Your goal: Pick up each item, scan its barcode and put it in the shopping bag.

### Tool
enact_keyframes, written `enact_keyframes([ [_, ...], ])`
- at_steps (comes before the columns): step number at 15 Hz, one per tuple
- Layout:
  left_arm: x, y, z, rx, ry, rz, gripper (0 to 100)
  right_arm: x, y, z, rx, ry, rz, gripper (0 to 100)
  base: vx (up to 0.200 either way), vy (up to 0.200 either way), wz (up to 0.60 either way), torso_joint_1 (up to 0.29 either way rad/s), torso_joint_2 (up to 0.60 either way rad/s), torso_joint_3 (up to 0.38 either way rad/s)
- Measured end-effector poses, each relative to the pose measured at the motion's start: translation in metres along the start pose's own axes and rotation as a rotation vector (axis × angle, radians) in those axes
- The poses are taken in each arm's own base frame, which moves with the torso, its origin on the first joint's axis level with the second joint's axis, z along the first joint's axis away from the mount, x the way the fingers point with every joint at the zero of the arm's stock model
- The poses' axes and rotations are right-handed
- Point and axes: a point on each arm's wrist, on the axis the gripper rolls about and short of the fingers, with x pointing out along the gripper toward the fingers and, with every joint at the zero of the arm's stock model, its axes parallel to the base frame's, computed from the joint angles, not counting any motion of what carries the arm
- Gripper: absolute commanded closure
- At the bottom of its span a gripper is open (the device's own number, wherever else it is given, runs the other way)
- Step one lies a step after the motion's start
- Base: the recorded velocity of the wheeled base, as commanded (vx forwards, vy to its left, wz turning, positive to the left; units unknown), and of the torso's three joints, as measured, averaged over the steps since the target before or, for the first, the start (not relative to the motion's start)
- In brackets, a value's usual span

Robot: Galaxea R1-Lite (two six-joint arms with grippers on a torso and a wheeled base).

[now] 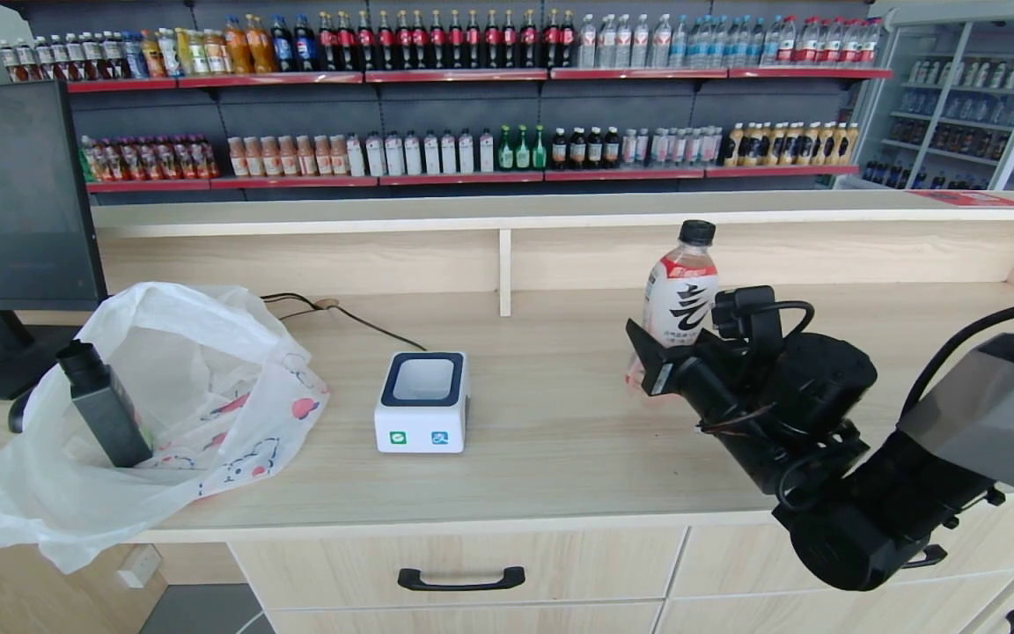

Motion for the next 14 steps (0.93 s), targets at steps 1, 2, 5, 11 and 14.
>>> enact_keyframes([
  [1, 0.0, 0.0, 0.0, 0.0, 0.0, 0.0, 0, -0.005, -0.001, 0.006, 0.001, -0.006, 0.0, 100, 0.0, 0.0, 0.0, 0.0, 0.0, 0.0],
  [2, 0.0, 0.0, 0.0, 0.0, 0.0, 0.0, 0, -0.012, -0.001, 0.013, 0.002, -0.011, 0.003, 100, 0.0, 0.0, 0.0, 0.0, 0.0, 0.0],
  [5, 0.0, 0.0, 0.0, 0.0, 0.0, 0.0, 0, -0.044, 0.001, 0.034, 0.007, -0.009, 0.028, 100, 0.0, 0.0, 0.0, 0.0, 0.0, 0.0],
  [11, 0.0, 0.0, 0.0, 0.0, 0.0, 0.0, 0, -0.114, 0.013, 0.064, 0.032, -0.01, 0.13, 100, 0.0, 0.0, 0.0, 0.0, 0.0, 0.0],
  [14, 0.0, 0.0, 0.0, 0.0, 0.001, 0.0, 0, -0.134, 0.017, 0.071, 0.043, -0.016, 0.175, 100, 0.0, 0.0, 0.0, 0.0, 0.0, 0.0],
])
